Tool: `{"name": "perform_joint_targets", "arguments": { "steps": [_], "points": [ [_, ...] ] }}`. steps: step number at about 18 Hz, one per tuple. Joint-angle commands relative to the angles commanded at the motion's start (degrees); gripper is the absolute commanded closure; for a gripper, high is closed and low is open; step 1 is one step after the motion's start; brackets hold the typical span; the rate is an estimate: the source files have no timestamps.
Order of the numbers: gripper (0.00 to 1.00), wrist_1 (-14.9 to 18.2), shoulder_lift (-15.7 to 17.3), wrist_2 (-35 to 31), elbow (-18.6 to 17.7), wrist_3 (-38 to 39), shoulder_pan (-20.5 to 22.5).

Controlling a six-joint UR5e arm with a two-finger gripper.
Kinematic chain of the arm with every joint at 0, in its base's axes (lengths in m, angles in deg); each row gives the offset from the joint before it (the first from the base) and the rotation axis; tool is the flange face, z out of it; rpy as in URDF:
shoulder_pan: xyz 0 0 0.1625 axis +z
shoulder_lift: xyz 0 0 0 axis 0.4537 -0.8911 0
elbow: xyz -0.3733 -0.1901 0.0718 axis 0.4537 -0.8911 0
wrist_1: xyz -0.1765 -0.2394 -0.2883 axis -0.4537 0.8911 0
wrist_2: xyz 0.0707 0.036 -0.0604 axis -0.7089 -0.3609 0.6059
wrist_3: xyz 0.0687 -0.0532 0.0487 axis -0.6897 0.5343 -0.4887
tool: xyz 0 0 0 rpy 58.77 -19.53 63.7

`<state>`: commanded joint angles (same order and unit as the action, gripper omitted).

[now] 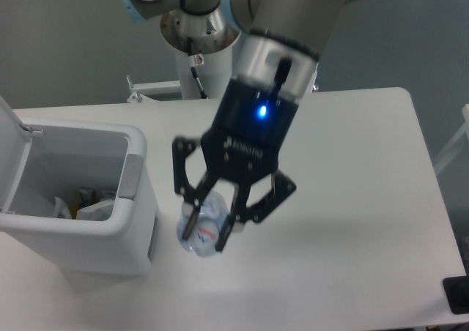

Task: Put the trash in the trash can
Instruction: 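Carry the bottle over the bin and lower it inside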

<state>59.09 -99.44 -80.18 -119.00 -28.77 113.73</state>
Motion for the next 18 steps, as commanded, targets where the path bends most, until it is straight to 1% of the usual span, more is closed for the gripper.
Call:
{"name": "perform_joint_targets", "arguments": {
  "steps": [3,7,9,12,13,15,16,17,18],
  "points": [
    [1.00,-0.27,0.53,0.26,0.00,3.18,-0.52],
    [1.00,-0.18,0.80,0.44,-1.23,8.19,-3.33],
    [1.00,-0.35,1.06,0.35,-3.24,8.99,-5.18],
    [1.00,-0.88,1.68,-0.17,-7.19,9.07,-8.25],
    [1.00,-1.58,2.29,-0.17,-8.77,9.07,-8.96],
    [1.00,-3.42,2.29,-0.26,-11.07,8.81,-9.58],
    [0.89,-4.21,2.12,-0.26,-11.60,8.46,-10.10],
    [0.69,-5.09,2.03,-0.26,-11.95,7.42,-10.28],
    [0.42,-5.62,2.03,-0.26,-12.39,5.93,-10.28]
  ]
}}
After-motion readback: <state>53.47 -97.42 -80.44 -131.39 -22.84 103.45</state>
